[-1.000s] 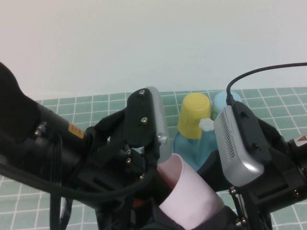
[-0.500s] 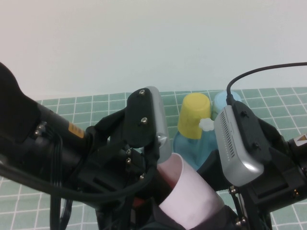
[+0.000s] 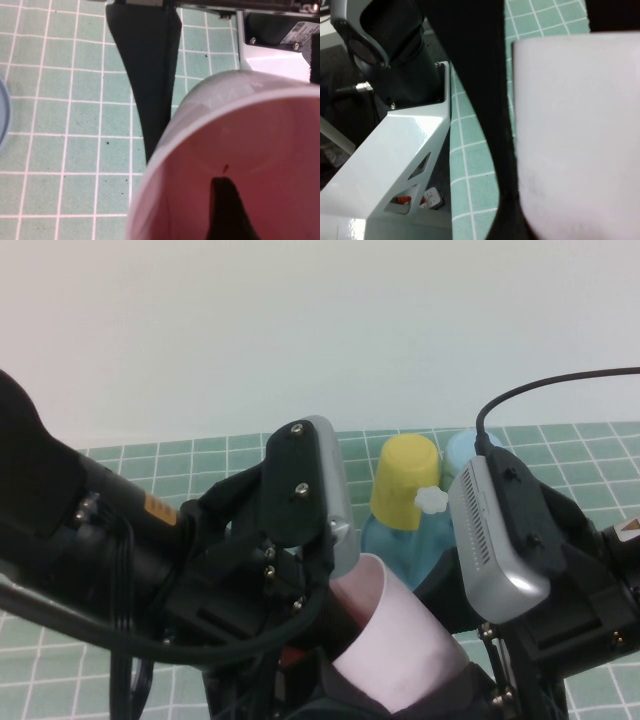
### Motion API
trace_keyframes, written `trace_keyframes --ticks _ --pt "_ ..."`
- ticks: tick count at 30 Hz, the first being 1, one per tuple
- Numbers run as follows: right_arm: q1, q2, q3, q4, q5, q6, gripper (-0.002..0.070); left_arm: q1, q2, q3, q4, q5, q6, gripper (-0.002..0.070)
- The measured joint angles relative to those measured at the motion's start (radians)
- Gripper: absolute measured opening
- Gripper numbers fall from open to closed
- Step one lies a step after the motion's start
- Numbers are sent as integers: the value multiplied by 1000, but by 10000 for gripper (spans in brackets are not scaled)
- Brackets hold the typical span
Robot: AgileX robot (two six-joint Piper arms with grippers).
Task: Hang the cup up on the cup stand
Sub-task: Adjust the cup with two arms
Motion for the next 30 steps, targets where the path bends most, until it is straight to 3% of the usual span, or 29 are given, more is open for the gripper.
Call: trace_keyframes --ticks 14,22,30 --pt "0 9 0 -17 -2 29 548 0 4 0 -13 -8 32 344" --pt "0 40 -2 -6 4 46 548 0 5 0 -44 0 84 167" --pt "0 42 -2 -6 -1 48 548 0 5 0 -48 18 125 36"
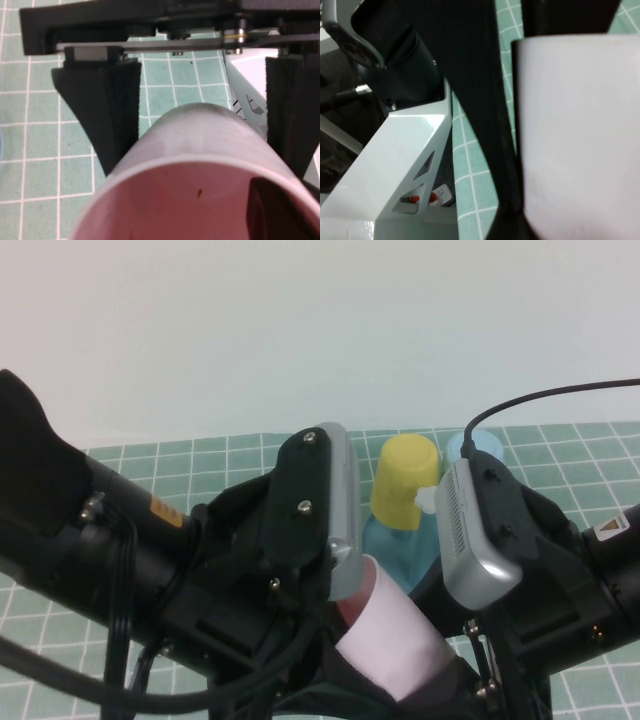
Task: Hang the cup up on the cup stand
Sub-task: Adjust the cup with two arms
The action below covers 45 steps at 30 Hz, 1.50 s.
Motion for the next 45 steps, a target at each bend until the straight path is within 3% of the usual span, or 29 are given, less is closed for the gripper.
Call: trace_keyframes --ticks 4,11,17,21,26,32,39,45 --pt "0 0 -2 0 0 -11 554 -2 0 0 -2 0 12 23" --pt "-2 4 -6 -4 0 12 659 -2 0 0 -12 -25 12 20" --pt "-2 4 -9 -25 0 72 673 -6 0 0 42 -41 -42 20" --pt "-2 -21 -22 -130 -11 154 676 -9 -22 0 111 -63 -88 25" --pt "4 -108 -27 -324 109 332 675 2 -81 0 194 -209 -128 13" --pt "6 -220 -27 -511 68 600 675 0 -129 0 196 -273 -175 12" --pt "6 -353 9 -682 -180 1044 675 0 -185 73 172 -381 -188 12" --pt "6 -450 161 -730 -470 1390 675 0 -317 312 57 -704 -188 12"
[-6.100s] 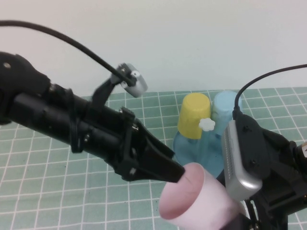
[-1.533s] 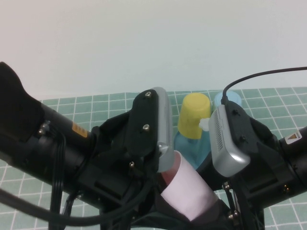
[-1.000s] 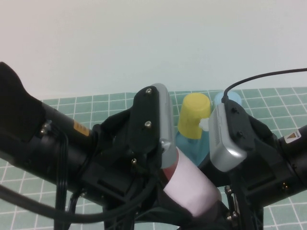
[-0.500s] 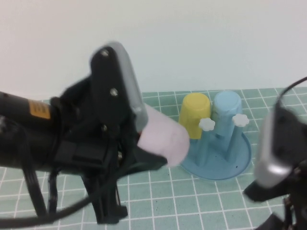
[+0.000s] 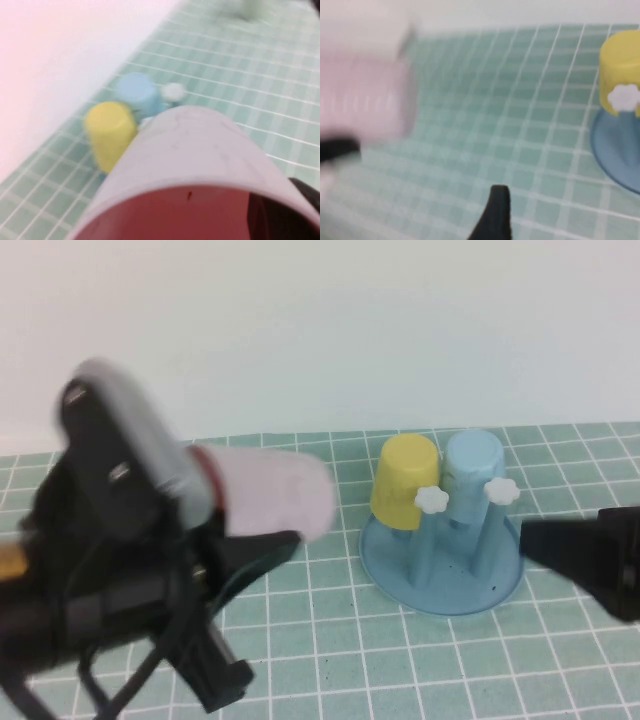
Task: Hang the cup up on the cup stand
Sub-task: Adjust the cup with two arms
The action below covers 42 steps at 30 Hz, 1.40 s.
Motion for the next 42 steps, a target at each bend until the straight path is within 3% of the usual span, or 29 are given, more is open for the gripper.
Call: trace_keyframes --ticks 4,11,16,30,39,42 --pt "0 -21 105 38 -225 261 675 0 -73 127 -50 -168 7 12" --pt "0 -10 234 343 -507 551 675 -7 -119 223 -125 -362 9 12" --pt "0 -1 241 416 -543 658 675 -103 -99 231 -192 -560 9 12" --pt "0 -1 241 438 -562 664 675 -499 199 231 -180 -1039 -11 12" --pt "0 -1 241 433 -566 664 685 -590 272 186 119 -1049 -265 1" --pt "0 -1 241 405 -566 664 690 -589 276 189 130 -1033 -303 12"
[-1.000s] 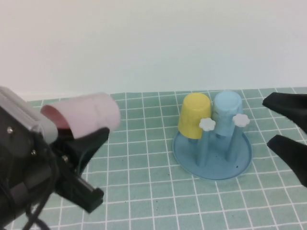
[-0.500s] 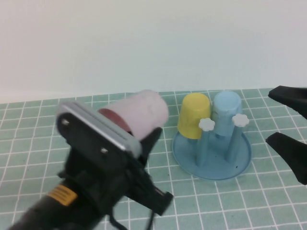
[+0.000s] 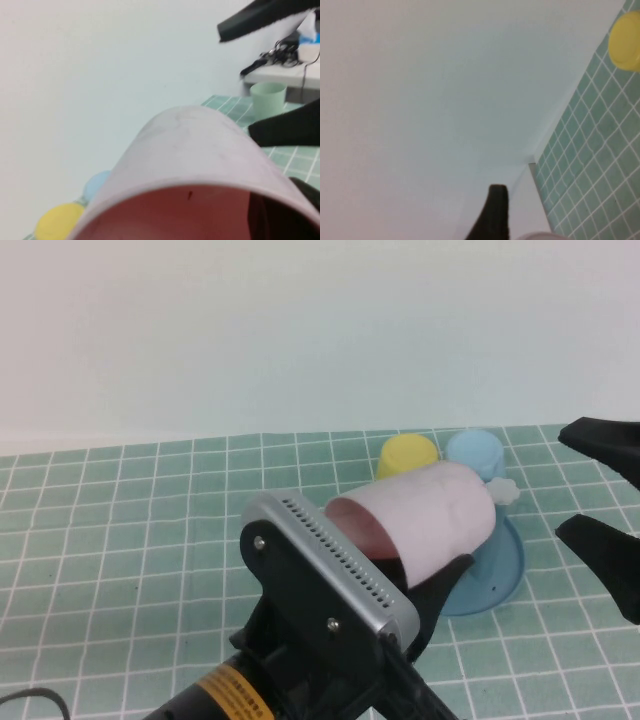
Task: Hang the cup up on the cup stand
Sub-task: Adjust the cup with two arms
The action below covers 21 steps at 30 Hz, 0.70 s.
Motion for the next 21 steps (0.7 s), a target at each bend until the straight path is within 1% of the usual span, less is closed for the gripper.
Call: trace_keyframes --ticks 6,11,16,21 --pt "0 2 0 -57 6 0 692 0 0 0 123 -11 -153 12" --pt "0 2 0 -63 6 14 692 0 0 0 139 -60 -189 12" --pt "0 2 0 -62 -5 118 692 0 21 -3 187 -130 -289 12" --pt "0 2 0 -100 -38 152 692 0 71 -42 236 -118 -333 12"
